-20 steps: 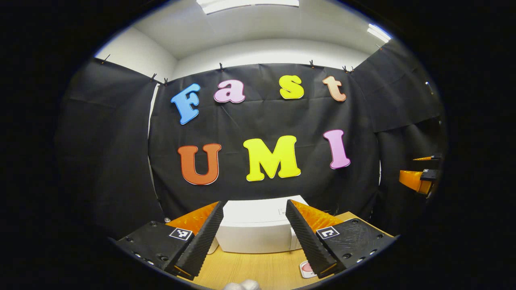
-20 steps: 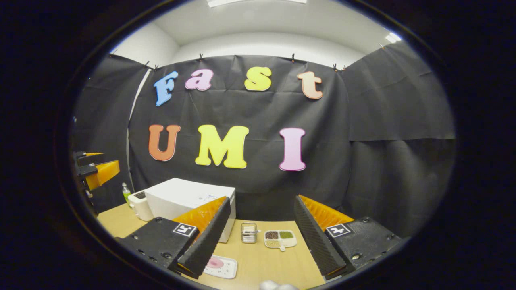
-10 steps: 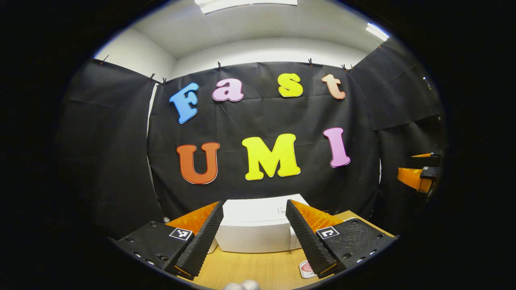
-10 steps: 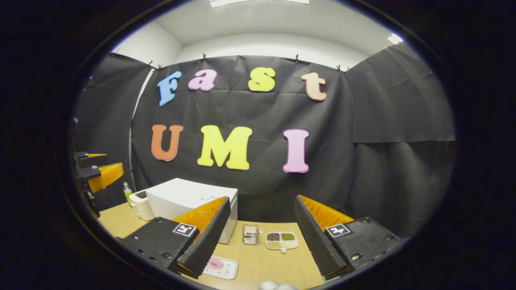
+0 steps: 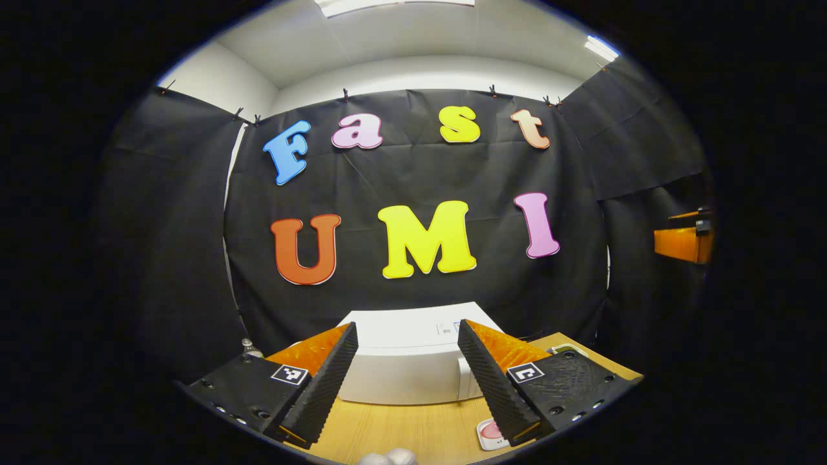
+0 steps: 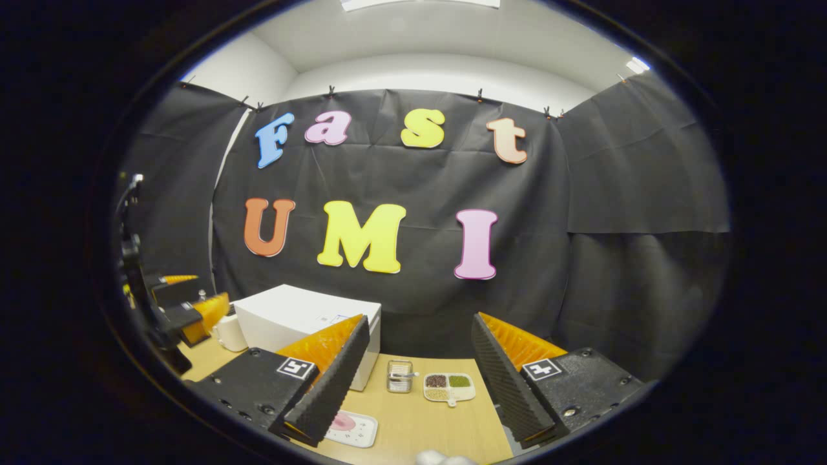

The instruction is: Open the microwave oven with the left hand, put the food in, and close the microwave oven.

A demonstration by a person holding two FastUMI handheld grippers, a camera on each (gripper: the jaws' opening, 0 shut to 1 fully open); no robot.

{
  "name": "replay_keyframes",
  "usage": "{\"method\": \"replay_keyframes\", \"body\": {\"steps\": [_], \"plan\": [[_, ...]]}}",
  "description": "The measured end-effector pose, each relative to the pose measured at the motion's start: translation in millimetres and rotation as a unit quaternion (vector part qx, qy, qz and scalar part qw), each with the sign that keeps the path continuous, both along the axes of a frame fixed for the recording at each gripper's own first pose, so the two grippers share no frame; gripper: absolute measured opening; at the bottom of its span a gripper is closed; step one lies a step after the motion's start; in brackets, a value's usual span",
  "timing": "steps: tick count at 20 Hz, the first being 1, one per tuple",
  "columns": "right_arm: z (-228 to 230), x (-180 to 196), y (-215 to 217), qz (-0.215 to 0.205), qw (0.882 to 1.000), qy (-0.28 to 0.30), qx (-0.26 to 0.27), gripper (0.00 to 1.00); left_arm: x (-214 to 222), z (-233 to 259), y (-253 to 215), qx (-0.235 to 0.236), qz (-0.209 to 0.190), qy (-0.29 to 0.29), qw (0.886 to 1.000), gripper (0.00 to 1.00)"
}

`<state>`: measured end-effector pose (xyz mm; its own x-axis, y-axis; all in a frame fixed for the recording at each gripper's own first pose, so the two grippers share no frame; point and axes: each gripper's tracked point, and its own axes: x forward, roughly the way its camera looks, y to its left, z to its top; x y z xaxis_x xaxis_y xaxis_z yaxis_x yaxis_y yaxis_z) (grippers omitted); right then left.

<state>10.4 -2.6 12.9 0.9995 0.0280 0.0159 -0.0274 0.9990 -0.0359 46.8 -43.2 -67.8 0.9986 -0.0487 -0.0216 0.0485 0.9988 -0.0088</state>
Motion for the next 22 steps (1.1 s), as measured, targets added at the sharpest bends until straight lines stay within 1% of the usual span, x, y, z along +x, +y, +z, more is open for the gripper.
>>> {"method": "replay_keyframes", "body": {"steps": [1, 2, 3, 4, 6, 9, 10, 11, 12, 13, 14, 15, 16, 17, 18, 19, 20, 21, 22], "plan": [[1, -2, -3, -0.002, 1.0, 0.0, 0.001, 0.96, 5, -13, -10, -0.002, -0.008, 0.0, 1.0, 0.96], [4, -2, -6, -0.003, 1.0, -0.001, 0.001, 1.0, 11, -28, -20, 0.0, -0.014, 0.004, 1.0, 0.96], [4, -3, -9, -0.007, 1.0, 0.0, 0.0, 1.0, 17, -41, -29, 0.004, -0.021, 0.005, 1.0, 0.96], [6, -3, -13, -0.01, 1.0, 0.001, -0.004, 0.96, 24, -57, -41, 0.007, -0.03, 0.005, 1.0, 0.96], [4, -7, -20, -0.016, 1.0, 0.008, -0.012, 0.96, 38, -89, -60, 0.008, -0.041, 0.022, 0.999, 0.96], [2, -10, -30, -0.027, 0.999, 0.015, -0.016, 0.96, 64, -133, -86, -0.015, -0.051, 0.052, 0.997, 0.96], [0, -11, -33, -0.031, 0.999, 0.02, -0.018, 1.0, 74, -141, -91, -0.022, -0.049, 0.056, 0.997, 0.96], [-2, -11, -36, -0.034, 0.999, 0.024, -0.022, 0.96, 85, -150, -95, -0.023, -0.048, 0.06, 0.997, 0.96], [-3, -10, -38, -0.036, 0.999, 0.028, -0.026, 1.0, 96, -159, -98, -0.02, -0.045, 0.062, 0.997, 0.96], [-3, -9, -40, -0.04, 0.998, 0.027, -0.029, 0.96, 106, -169, -99, -0.015, -0.041, 0.066, 0.997, 0.96], [-1, -6, -43, -0.044, 0.998, 0.024, -0.034, 0.96, 115, -177, -99, -0.012, -0.039, 0.069, 0.997, 0.96], [-3, -4, -47, -0.047, 0.998, 0.024, -0.039, 1.0, 123, -182, -101, -0.011, -0.037, 0.068, 0.997, 0.96], [-5, -1, -49, -0.049, 0.998, 0.028, -0.041, 1.0, 132, -186, -103, -0.01, -0.037, 0.065, 0.997, 0.96], [-9, 1, -49, -0.05, 0.997, 0.033, -0.039, 1.0, 138, -191, -104, -0.007, -0.04, 0.066, 0.997, 0.88], [-11, 3, -50, -0.051, 0.997, 0.038, -0.036, 1.0, 143, -195, -107, -0.006, -0.041, 0.067, 0.997, 0.96], [-14, 6, -50, -0.053, 0.997, 0.044, -0.034, 1.0, 146, -199, -107, -0.01, -0.041, 0.07, 0.997, 0.96], [-16, 6, -50, -0.053, 0.997, 0.047, -0.032, 0.96, 149, -204, -107, -0.016, -0.039, 0.075, 0.996, 0.96], [-18, 8, -49, -0.053, 0.997, 0.05, -0.033, 1.0, 150, -207, -106, -0.023, -0.035, 0.081, 0.996, 0.95], [-18, 8, -48, -0.052, 0.997, 0.052, -0.035, 1.0, 152, -211, -104, -0.025, -0.03, 0.086, 0.996, 0.93]]}}
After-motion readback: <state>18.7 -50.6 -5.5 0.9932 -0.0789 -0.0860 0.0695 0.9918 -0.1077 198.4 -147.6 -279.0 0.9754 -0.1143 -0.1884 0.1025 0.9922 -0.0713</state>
